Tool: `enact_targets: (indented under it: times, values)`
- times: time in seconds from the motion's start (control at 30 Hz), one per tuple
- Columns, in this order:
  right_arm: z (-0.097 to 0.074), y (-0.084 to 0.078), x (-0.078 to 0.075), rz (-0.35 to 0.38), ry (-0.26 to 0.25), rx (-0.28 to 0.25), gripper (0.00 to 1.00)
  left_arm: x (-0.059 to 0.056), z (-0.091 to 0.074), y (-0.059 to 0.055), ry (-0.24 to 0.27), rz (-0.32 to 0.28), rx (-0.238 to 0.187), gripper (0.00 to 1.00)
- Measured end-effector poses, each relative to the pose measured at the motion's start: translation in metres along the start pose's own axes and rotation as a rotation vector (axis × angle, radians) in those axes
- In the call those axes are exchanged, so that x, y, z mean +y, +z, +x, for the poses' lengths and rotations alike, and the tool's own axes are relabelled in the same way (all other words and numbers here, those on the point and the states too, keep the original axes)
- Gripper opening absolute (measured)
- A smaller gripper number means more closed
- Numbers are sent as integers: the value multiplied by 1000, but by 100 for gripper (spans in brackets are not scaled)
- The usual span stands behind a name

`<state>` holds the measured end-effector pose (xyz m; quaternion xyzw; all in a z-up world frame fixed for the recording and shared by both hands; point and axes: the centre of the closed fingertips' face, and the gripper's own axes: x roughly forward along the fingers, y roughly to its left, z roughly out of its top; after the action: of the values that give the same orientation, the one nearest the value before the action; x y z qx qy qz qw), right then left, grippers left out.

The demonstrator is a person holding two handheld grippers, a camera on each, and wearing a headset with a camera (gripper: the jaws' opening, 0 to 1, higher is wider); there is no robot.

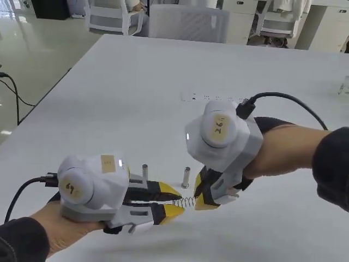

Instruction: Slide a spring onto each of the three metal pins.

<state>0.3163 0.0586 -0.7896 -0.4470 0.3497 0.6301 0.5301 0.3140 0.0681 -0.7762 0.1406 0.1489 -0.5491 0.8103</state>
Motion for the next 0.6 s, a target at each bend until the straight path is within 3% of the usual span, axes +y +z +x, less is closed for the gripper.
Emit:
enact_targets:
  times: [0.6]
  values:
    - [-3, 1, 3, -8, 10, -8, 13, -3, 2, -1, -11, 20, 11, 8]
